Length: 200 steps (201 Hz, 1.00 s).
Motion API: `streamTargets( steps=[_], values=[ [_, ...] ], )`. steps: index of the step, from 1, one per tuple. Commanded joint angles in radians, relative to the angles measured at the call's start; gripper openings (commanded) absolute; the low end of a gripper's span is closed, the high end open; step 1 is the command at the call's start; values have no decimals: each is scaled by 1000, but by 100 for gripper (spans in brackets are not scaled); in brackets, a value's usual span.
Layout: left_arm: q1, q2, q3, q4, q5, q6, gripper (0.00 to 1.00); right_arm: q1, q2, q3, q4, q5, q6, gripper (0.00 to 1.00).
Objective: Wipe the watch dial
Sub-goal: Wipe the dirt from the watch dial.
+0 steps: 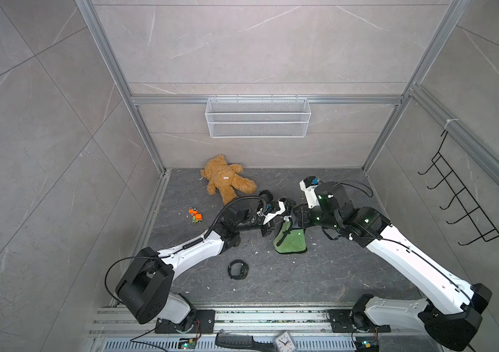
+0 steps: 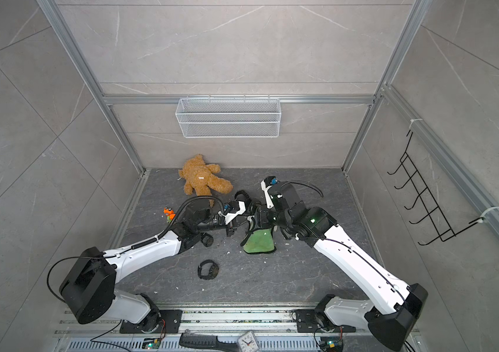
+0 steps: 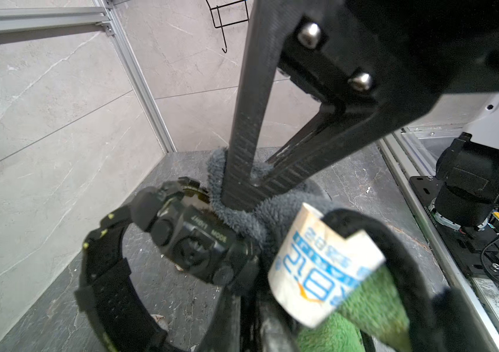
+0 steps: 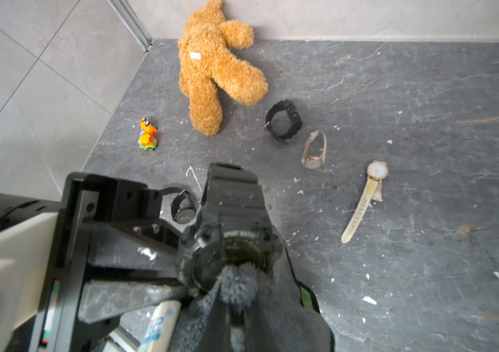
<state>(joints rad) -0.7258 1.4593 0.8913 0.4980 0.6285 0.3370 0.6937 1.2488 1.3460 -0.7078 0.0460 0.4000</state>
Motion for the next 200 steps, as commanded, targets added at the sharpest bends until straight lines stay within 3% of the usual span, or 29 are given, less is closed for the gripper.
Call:
streamTargets(
  steps=[1,156,172,200],
  values=[
    [-14,-45,-1,24,75,14,0,-2,25,51,49,74,14,0],
    [-14,-49,-27,19,94,5,0,63,93,99,106,75,57,0],
    [-14,-55,-33,18,88,8,0,63,88,107,95,113,55,0],
    [-13,-75,-47,1,72,18,0,62,59,182,-64,299,-17,0]
  ],
)
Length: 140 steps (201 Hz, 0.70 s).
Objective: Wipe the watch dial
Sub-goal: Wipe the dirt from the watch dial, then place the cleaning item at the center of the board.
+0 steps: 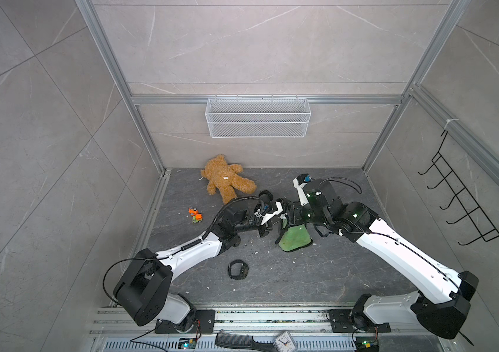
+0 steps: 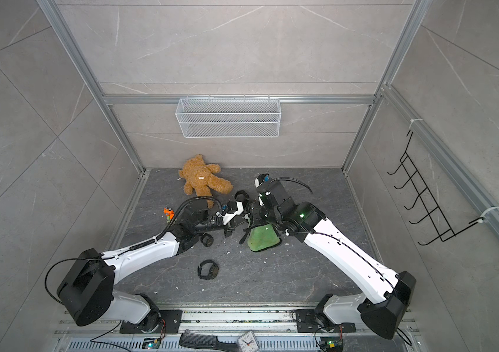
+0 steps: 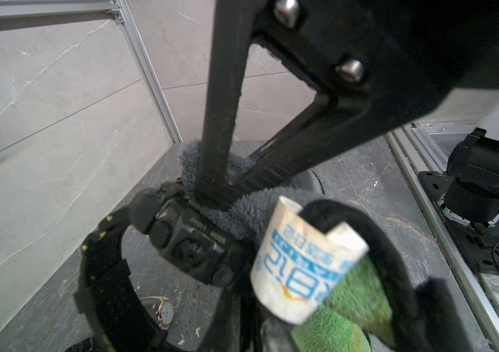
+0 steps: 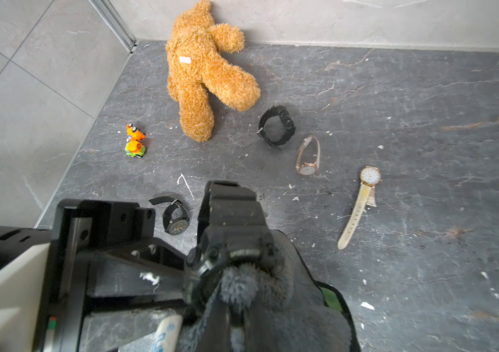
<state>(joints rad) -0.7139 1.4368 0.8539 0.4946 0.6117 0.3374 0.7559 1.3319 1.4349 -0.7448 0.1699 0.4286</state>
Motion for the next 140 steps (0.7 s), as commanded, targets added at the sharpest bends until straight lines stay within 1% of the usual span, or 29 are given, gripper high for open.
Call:
streamTargets(
  steps=[1,14,29,57,75,93,124,140],
  values=[
    [-25,-53,-12,3,88,17,0,0,-25,96,-33,184,-48,0],
    [-22,-61,-19,-6,87,22,0,-9,-43,121,-119,240,-66,0],
    [-20,-70,-26,-9,82,24,0,-18,-68,105,-184,277,-60,0],
    [-19,-81,-36,-8,77,17,0,-28,-116,10,-243,346,23,0],
    [-19,-89,-42,-9,76,8,0,-47,-129,-6,-304,403,73,0],
    [-19,-101,-47,-14,74,3,0,-80,-128,-8,-351,415,93,0],
    [-19,-129,-59,-31,57,-2,0,-151,-77,-40,-363,372,118,0],
    [-19,-146,-73,-34,47,-8,0,-226,-20,-74,-336,340,127,0]
  ],
)
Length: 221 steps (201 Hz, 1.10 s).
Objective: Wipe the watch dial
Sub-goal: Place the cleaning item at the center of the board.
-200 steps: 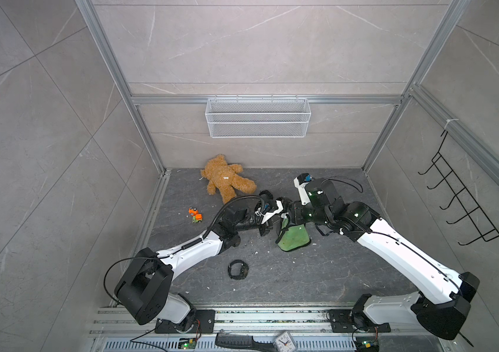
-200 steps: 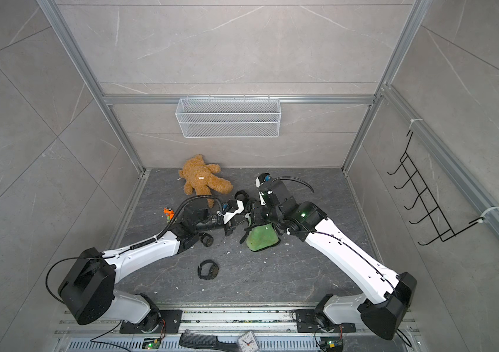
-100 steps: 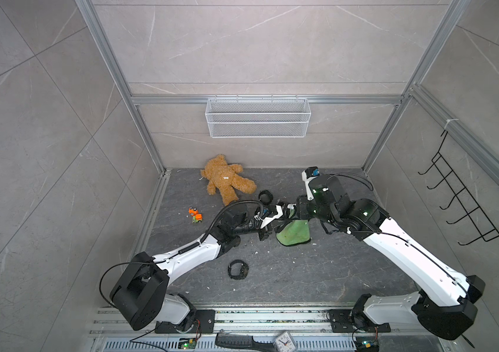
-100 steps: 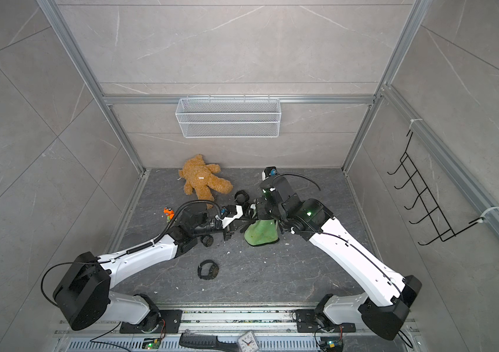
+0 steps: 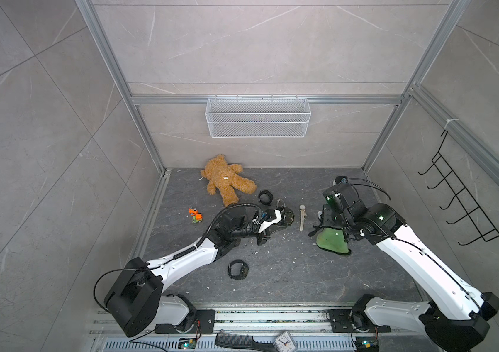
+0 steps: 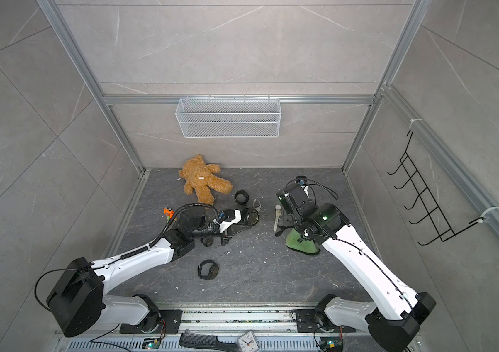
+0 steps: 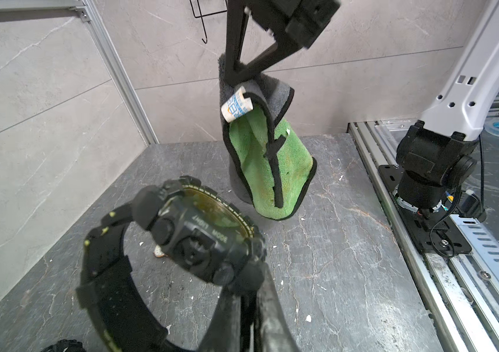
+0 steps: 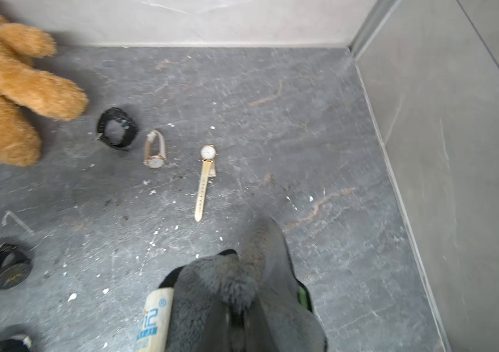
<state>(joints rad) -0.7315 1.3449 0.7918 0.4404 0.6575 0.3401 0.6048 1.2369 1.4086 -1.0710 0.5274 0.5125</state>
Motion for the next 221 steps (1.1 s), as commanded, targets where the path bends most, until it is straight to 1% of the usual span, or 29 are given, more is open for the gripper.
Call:
streamTargets(
  steps=[1,18,30,41,47,57,74,92,108,121,131,146,167,181,196,221],
  values=[
    [-2,-55,-11,19,0,-11,0,-81,80,-50,-8,-21,43,0],
    [-2,-76,-21,5,-7,-15,0,-174,152,-70,37,-62,35,0],
    [-2,-91,-27,-8,-14,-17,0,-233,205,-61,50,-70,23,12],
    [-2,-104,-33,-18,-26,-16,0,-274,245,-50,58,-51,16,31],
    [-3,-112,-37,-19,-32,-18,0,-294,260,-40,60,-53,6,35],
    [-3,-124,-40,-28,-44,-19,0,-315,270,-23,60,-51,-7,36],
    [-3,-145,-48,-37,-62,-19,0,-318,265,-13,63,-54,-34,38],
    [-3,-161,-58,-45,-80,-18,0,-318,258,-13,47,-95,-43,40],
    [-3,-171,-64,-53,-95,-18,0,-317,230,-46,53,-165,-42,42],
    [-3,-176,-70,-54,-103,-19,0,-313,193,-95,89,-272,-49,44],
    [-3,-177,-72,-58,-108,-19,0,-302,171,-137,111,-331,-37,46],
    [-3,-175,-75,-58,-112,-20,0,-275,164,-199,141,-389,-21,50],
    [-3,-173,-82,-58,-119,-26,0,-221,185,-266,179,-408,8,53],
    [-4,-173,-85,-58,-123,-31,0,-191,204,-283,198,-420,26,55],
    [-3,-172,-87,-58,-128,-31,0,-166,238,-283,206,-406,42,57],
    [-3,-168,-84,-60,-134,-29,0,-162,303,-274,201,-353,75,57]
  ],
)
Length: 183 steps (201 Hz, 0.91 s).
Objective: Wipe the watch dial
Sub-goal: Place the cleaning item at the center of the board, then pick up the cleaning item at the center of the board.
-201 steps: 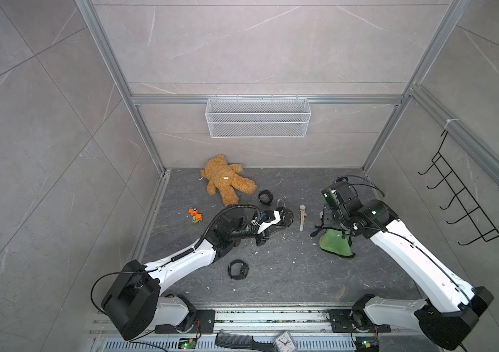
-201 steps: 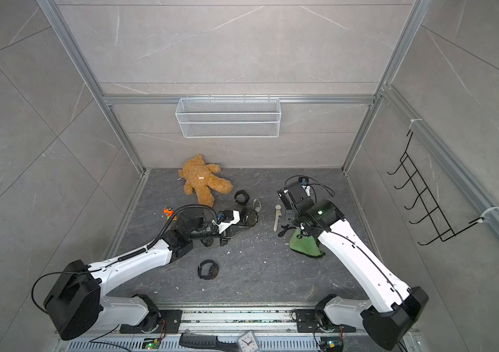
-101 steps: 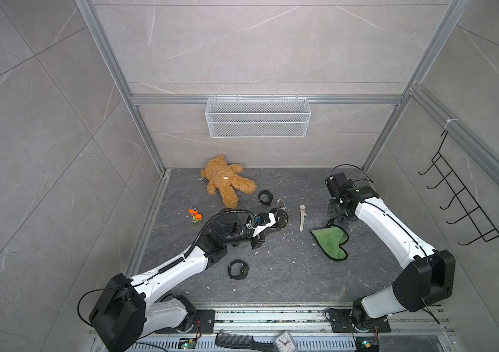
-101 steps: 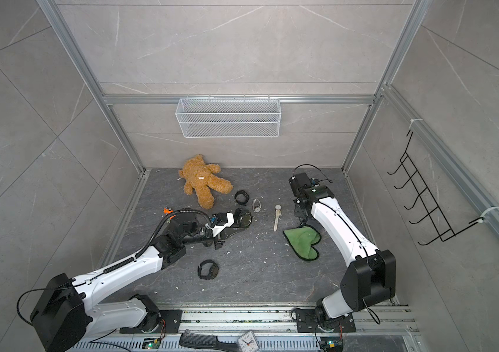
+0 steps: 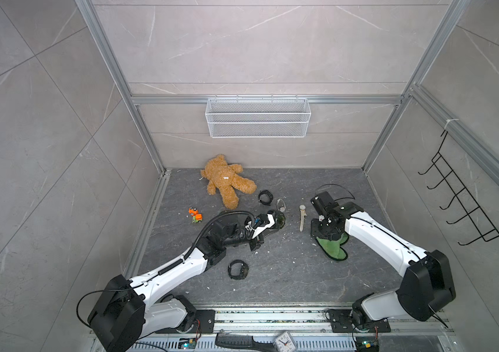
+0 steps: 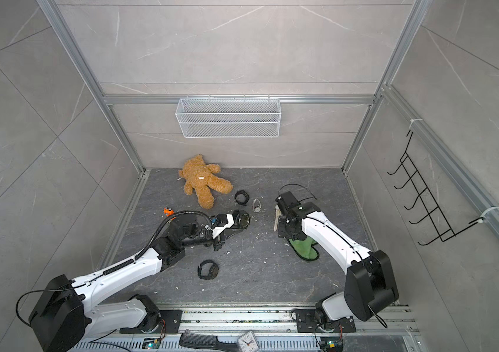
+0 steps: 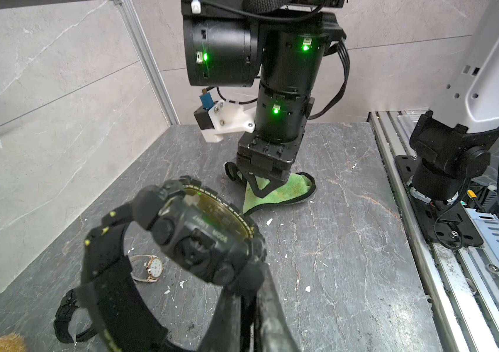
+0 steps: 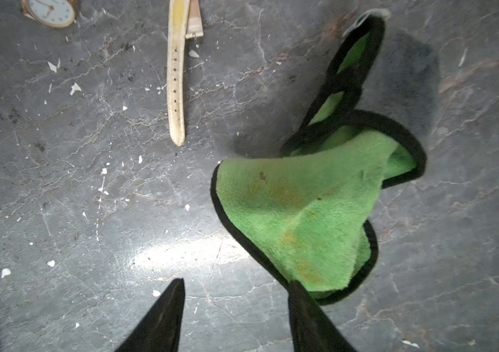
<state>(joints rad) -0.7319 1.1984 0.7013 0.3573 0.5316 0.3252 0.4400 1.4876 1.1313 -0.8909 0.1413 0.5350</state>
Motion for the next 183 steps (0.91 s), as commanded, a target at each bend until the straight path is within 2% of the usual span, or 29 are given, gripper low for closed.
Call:
streamTargets(
  steps=[1,71,136,148,170,176,183],
  values=[
    [-3,-21,6,23,-9,-14,0,3,55,5,21,34,54,57],
    [-2,-40,9,-7,-38,2,0,-1,187,49,23,92,152,64],
    [2,-45,26,-48,-45,23,0,-40,258,40,59,142,188,61],
    [5,-46,30,-56,-44,27,0,-51,257,38,70,133,173,52],
    [9,-45,39,-68,-42,34,0,-56,220,41,52,135,156,12],
    [9,-43,43,-70,-41,35,0,-57,196,39,43,132,148,4],
    [11,-40,46,-70,-39,37,0,-57,166,39,29,129,141,0]
  ],
)
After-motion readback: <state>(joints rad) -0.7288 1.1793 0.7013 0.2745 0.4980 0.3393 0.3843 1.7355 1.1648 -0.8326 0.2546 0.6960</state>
